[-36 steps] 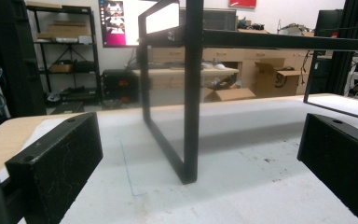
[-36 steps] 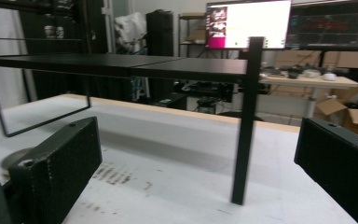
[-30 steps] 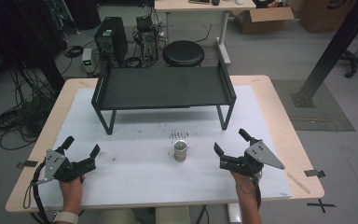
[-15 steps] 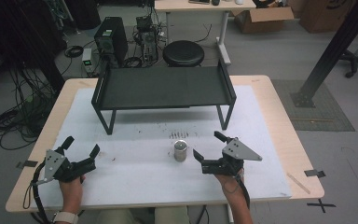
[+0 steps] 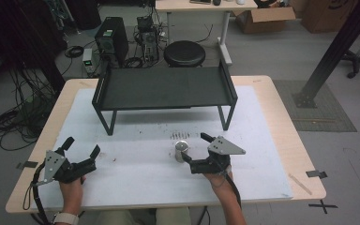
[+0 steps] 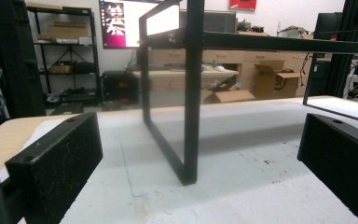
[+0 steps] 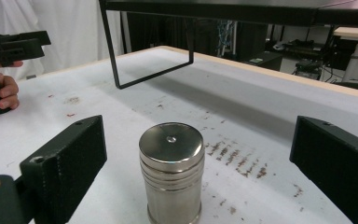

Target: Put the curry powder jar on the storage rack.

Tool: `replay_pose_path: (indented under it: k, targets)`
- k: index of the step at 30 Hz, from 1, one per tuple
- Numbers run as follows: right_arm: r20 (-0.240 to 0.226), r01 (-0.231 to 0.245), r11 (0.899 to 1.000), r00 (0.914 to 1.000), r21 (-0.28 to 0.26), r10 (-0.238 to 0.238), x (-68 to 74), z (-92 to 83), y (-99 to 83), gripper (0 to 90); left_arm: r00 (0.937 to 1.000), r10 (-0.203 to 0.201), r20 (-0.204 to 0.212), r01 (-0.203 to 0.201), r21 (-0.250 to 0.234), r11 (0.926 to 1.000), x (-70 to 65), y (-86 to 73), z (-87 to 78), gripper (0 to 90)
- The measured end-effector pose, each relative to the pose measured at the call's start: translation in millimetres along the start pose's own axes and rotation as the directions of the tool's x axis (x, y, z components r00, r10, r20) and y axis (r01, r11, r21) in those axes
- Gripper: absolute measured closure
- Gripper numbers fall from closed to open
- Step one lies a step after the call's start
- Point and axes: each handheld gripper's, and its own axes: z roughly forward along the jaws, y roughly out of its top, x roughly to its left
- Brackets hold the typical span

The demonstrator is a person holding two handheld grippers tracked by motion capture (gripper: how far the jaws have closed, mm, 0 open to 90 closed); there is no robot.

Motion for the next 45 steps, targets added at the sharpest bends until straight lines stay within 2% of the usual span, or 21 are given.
replay_pose_path:
  k: [7, 11, 17, 20, 27, 33, 37, 45]
  targets:
    - [-0.011, -0.006, 0.999, 0.9999, 0.037, 0.007, 1.6, 11.7, -1.0, 3.4, 1.0, -0.001, 0.0, 0.001, -0.002, 1.0, 0.2, -0.1, -0.2, 0.2]
    - [-0.024, -0.015, 0.997, 0.9996, 0.076, 0.017, 2.2, 21.9, -3.4, 5.7, 1.0, -0.002, 0.001, 0.002, -0.005, 1.0, 0.3, -0.1, -0.4, 0.2]
    - [-0.05, -0.023, 0.991, 0.9983, 0.131, 0.03, 2.9, 32.8, -5.7, 13.6, 1.0, -0.003, 0.001, 0.003, -0.006, 1.0, 0.4, -0.2, -0.4, 0.2]
    - [-0.053, -0.045, 0.985, 0.9971, 0.164, 0.055, 1.6, 37.6, -7.4, 20.8, 1.0, -0.003, 0.001, 0.003, -0.007, 1.0, 0.4, -0.1, -0.5, 0.2]
    - [-0.071, -0.049, 0.985, 0.9956, 0.166, 0.061, 1.5, 38.4, -7.8, 33.1, 1.0, -0.004, 0.001, 0.004, -0.006, 1.0, 0.5, -0.1, -0.5, 0.2]
    - [-0.079, -0.046, 0.985, 0.9951, 0.165, 0.06, 2.1, 38.2, -7.2, 38.9, 1.0, -0.005, 0.001, 0.005, -0.008, 1.0, 0.5, -0.2, -0.6, 0.3]
    - [-0.087, -0.047, 0.986, 0.9943, 0.16, 0.061, 1.9, 37.0, -5.8, 45.9, 1.0, -0.006, 0.0, 0.006, -0.008, 1.0, 0.4, -0.2, -0.7, 0.2]
    - [-0.081, -0.032, 0.984, 0.9957, 0.174, 0.046, 2.4, 37.3, -2.7, 48.0, 0.9999, -0.01, 0.0, 0.01, -0.012, 0.9999, 0.9, -0.3, -1.0, 0.2]
